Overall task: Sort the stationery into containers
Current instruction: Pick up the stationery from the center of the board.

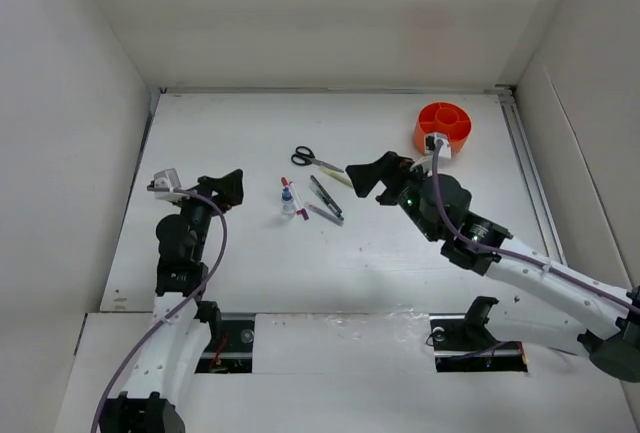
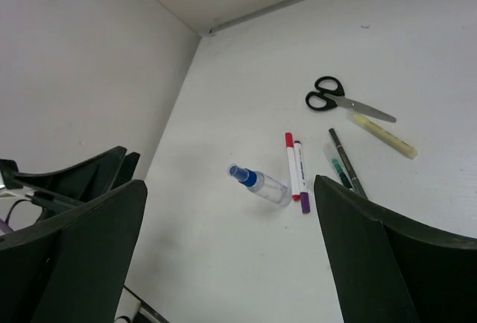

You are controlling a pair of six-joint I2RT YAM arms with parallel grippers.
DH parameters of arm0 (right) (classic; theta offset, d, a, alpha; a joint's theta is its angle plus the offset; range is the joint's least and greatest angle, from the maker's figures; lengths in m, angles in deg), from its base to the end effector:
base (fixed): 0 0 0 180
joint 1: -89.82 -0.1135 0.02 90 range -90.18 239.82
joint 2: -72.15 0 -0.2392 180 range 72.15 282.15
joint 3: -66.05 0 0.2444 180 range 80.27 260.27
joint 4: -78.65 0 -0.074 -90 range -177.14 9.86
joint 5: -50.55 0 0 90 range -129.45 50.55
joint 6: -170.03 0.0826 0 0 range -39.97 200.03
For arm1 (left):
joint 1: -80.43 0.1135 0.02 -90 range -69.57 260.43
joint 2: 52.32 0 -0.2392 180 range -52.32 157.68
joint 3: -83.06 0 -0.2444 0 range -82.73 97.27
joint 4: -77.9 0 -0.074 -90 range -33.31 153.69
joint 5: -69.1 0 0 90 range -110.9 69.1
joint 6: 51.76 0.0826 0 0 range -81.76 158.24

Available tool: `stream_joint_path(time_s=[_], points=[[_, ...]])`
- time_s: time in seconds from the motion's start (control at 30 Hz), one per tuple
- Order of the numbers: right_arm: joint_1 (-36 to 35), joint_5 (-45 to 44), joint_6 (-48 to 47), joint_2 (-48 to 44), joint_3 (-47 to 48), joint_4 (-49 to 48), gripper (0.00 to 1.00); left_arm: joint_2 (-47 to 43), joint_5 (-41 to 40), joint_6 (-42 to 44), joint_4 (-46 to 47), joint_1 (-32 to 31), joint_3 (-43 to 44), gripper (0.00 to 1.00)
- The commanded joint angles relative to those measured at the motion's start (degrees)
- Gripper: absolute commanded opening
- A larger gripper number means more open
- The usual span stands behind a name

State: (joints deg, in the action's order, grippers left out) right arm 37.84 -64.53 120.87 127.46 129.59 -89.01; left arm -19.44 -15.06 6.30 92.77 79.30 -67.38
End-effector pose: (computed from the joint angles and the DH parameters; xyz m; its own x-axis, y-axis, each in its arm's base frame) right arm 0.1965 0.1944 0.3345 -0.3297 0.5399 -0.7745 -0.3139 0.7110 0.6293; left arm 0.2159 -0.0127 0.2605 0.1068 -0.5285 -0.8422 0.2071 0.8403 -0.5010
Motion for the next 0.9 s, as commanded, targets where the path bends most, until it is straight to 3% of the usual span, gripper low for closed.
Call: stream_joint_path(time_s=[0.0,0.13,0.2,0.27,0.3,0.37,0.4,0.5,0.53,0.6,0.77,0.8,0.83,0.87], points=[[-0.92,-1.80,-2.51,2.16,2.79,-3.14,1.00,-0.81,8.90,-5.40,9.14,-0.19,-1.12,0.99],[-0.92,-6.72,-4.36,6.82,5.96,-2.44,1.00,3.50,22.05,-8.40,11.69,-0.19,-0.24,0.99],[-0.92,-14.88,-4.37,11.02,9.63,1.23,1.00,3.50,24.82,-7.79,15.90,-0.19,-2.60,0.99],[0.03,-21.12,-2.35,15.07,13.50,6.06,1.00,2.19,24.13,-7.78,21.01,-0.71,-6.29,0.99],[2.57,-21.15,1.05,19.09,18.13,13.05,1.00,2.18,22.73,-6.30,19.28,-2.20,-6.30,0.99],[6.70,-19.49,7.82,23.16,24.39,22.73,1.00,1.57,17.73,-2.79,15.66,-7.28,-4.46,0.99],[8.64,-14.43,7.24,24.48,26.51,25.66,1.00,1.57,15.36,-0.42,15.66,-8.44,-4.46,0.99],[5.51,-15.52,-2.49,19.51,20.49,13.00,1.00,1.57,8.78,-0.40,8.03,-9.07,-0.25,0.99],[3.14,-10.48,-8.09,15.66,14.81,2.24,1.00,1.57,5.35,-1.71,3.92,-9.07,1.59,0.99],[3.12,-4.82,-8.14,13.69,10.99,-6.10,1.00,1.57,3.66,-3.29,3.35,-9.07,1.61,0.99],[3.65,7.84,-6.56,16.40,12.73,-4.55,1.00,1.04,0.49,-3.30,-0.16,-9.07,2.84,0.99],[3.65,9.07,-6.04,18.67,13.25,-3.85,1.00,-1.05,-0.04,-3.30,0.36,-9.07,2.14,0.91],[3.65,10.91,-6.04,19.83,13.26,-3.32,0.72,-2.02,-1.87,-3.82,0.36,-8.46,1.61,0.57],[3.12,13.37,-6.04,21.06,14.04,-2.79,0.54,-2.99,-3.28,-3.83,0.36,-8.45,1.61,0.40]])
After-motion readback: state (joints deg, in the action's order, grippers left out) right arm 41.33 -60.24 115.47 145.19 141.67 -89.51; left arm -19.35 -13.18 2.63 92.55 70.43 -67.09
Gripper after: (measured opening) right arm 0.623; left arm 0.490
